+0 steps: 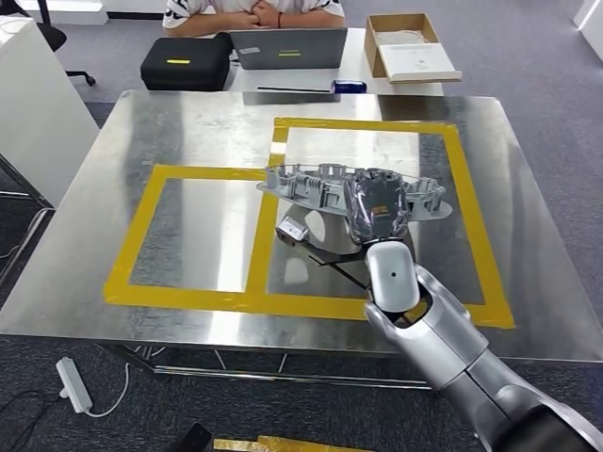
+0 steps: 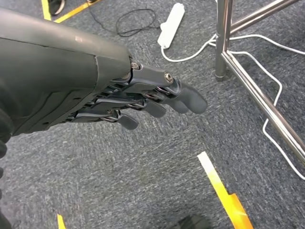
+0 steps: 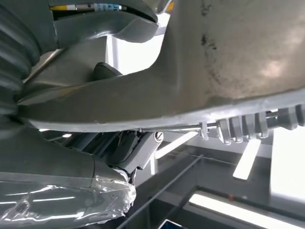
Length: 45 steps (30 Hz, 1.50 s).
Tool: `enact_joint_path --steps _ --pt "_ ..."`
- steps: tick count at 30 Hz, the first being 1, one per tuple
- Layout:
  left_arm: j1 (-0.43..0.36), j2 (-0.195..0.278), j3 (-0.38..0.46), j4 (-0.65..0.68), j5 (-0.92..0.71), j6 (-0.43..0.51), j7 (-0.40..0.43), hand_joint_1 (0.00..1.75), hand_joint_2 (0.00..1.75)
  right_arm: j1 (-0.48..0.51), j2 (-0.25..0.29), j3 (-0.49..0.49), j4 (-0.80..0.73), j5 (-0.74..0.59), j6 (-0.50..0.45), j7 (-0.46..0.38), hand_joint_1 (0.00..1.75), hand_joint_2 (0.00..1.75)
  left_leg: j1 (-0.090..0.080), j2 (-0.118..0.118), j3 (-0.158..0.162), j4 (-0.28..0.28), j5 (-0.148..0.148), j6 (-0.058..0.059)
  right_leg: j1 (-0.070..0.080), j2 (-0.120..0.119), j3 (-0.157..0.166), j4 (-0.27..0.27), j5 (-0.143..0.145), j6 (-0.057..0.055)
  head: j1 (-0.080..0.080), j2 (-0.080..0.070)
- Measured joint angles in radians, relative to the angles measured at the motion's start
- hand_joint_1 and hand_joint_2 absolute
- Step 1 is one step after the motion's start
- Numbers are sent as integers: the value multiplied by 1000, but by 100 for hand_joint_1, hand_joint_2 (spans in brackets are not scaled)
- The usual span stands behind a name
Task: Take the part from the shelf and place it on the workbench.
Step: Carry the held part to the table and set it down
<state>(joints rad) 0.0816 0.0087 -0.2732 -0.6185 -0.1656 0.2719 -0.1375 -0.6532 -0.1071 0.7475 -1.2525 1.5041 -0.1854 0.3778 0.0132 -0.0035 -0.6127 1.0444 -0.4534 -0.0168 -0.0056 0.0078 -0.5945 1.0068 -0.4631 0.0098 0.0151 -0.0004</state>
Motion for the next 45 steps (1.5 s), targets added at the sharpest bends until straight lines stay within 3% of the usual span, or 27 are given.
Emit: enact_joint_path --steps 3,5,8,9,10,11,12,14,16,19,21,22,24,25,26,28,30,31,32,34,35,36,39,40,41,42,45 --pt "3 2 -11 -1 11 -10 7 0 175 -8 1 -31 27 7 14 17 175 175 -2 -1 6 -21 -3 16 2 2 -8 3 0 13 1 0" --pt "6 6 -16 -2 17 -21 9 0 175 -9 1 -52 43 8 21 20 175 175 0 0 6 -25 0 30 1 0 -23 29 -20 21 4 0" --pt "7 10 -19 -4 24 -28 9 0 175 -9 1 -73 67 10 26 20 175 175 -1 1 5 -26 3 43 0 -2 -106 208 -107 28 8 0" --pt "8 11 -20 -4 25 -29 9 0 175 -8 1 -75 74 10 27 20 175 175 -2 1 5 -26 3 44 0 -2 -135 269 -128 29 8 0" --pt "9 12 -21 -4 26 -30 9 0 175 -7 1 -76 80 10 28 20 175 175 -4 1 5 -26 3 44 0 -2 -149 297 -130 28 8 0" --pt "9 13 -22 -4 28 -33 9 0 175 -6 1 -79 86 11 30 20 175 175 -6 1 5 -26 3 45 0 -2 -143 285 -113 25 8 0" --pt "10 13 -23 -5 30 -37 8 0 175 -6 1 -81 90 11 33 20 175 175 -7 1 6 -26 3 45 1 -2 -117 232 -81 21 8 0" --pt "9 14 -27 -8 37 -50 7 0 175 -7 1 -85 95 13 43 21 175 175 -11 1 7 -25 3 43 5 -5 -41 88 -24 10 8 0" --pt "9 16 -32 -14 45 -70 5 0 175 -6 4 -87 100 13 53 23 175 175 -14 1 4 -24 5 36 10 -8 2 10 -8 4 7 0" --pt "7 22 -37 -24 53 -96 4 0 175 1 9 -88 108 13 63 25 175 175 -13 1 0 -23 5 20 9 -7 6 -3 -4 -3 7 0" --pt "6 26 -38 -32 56 -102 4 0 175 2 16 -88 111 13 68 26 175 175 -11 1 -20 25 -31 7 3 -8 8 -10 3 -12 4 0" --pt "6 27 -38 -34 57 -102 5 0 175 3 20 -88 112 13 71 27 175 175 -8 1 -43 77 -62 1 2 -8 8 -11 4 -14 2 0" --pt "8 29 -39 -37 59 -102 9 0 87 9 25 -87 114 12 78 27 175 175 -3 1 -98 203 -119 -8 2 -8 7 -11 4 -15 1 0" --pt "10 31 -39 -38 60 -99 13 0 44 13 25 -86 117 10 82 27 175 175 -2 1 -114 240 -127 -10 2 -8 7 -11 4 -15 1 0" --pt "12 32 -40 -38 60 -92 19 0 0 18 25 -86 119 8 88 25 175 175 -1 1 -113 242 -115 -12 2 -7 7 -10 4 -15 1 0" --pt "16 33 -40 -38 54 -66 37 0 0 26 26 -84 123 0 103 16 175 175 2 1 -62 140 -49 -12 1 -6 7 -7 3 -13 0 0" --pt "17 32 -40 -39 48 -45 51 0 0 29 26 -80 127 -6 115 8 172 175 2 0 -4 21 -8 -8 5 -3 3 0 0 -5 0 0" --pt "17 32 -40 -39 47 -40 54 0 0 30 27 -78 129 -9 117 6 163 175 1 0 10 -9 -5 -3 6 -2 0 3 -1 0 0 0" --pt "18 31 -40 -40 46 -38 55 0 0 31 27 -76 132 -11 118 4 136 175 -2 -1 12 -18 -9 3 7 -1 -3 3 0 5 0 0" --pt "21 29 -40 -40 44 -36 56 0 0 33 27 -72 137 -19 125 -4 51 175 -3 0 10 -22 -6 18 4 -1 -7 3 0 15 -1 0" --pt "21 27 -39 -41 42 -34 56 0 0 33 27 -69 139 -27 133 -12 17 175 -2 0 11 -24 -4 26 3 -2 -14 14 -10 20 1 0" --pt "20 26 -39 -42 40 -32 58 0 0 33 27 -67 142 -37 146 -21 0 131 0 1 11 -27 -1 32 3 -3 -28 41 -28 25 3 0" --pt "17 25 -39 -43 31 -26 65 0 0 39 27 -56 150 -81 198 -51 0 0 -1 2 10 -28 0 42 2 -5 -116 232 -117 32 6 0" --pt "17 25 -39 -43 28 -25 67 0 0 42 27 -50 154 -96 215 -59 0 0 -2 2 9 -27 0 42 2 -5 -140 282 -130 32 6 0" --pt "17 24 -39 -44 25 -25 69 0 0 45 27 -45 158 -109 229 -64 0 0 -3 1 9 -27 0 42 2 -5 -147 295 -124 31 6 0" --pt "17 24 -39 -45 23 -25 71 0 0 46 27 -39 162 -118 237 -68 0 0 -4 1 10 -27 0 42 2 -5 -132 263 -99 28 6 0" --pt "16 21 -39 -48 17 -25 72 0 0 43 27 -25 169 -131 241 -74 0 0 -7 1 12 -26 -1 37 6 -7 -29 59 -14 15 5 0"
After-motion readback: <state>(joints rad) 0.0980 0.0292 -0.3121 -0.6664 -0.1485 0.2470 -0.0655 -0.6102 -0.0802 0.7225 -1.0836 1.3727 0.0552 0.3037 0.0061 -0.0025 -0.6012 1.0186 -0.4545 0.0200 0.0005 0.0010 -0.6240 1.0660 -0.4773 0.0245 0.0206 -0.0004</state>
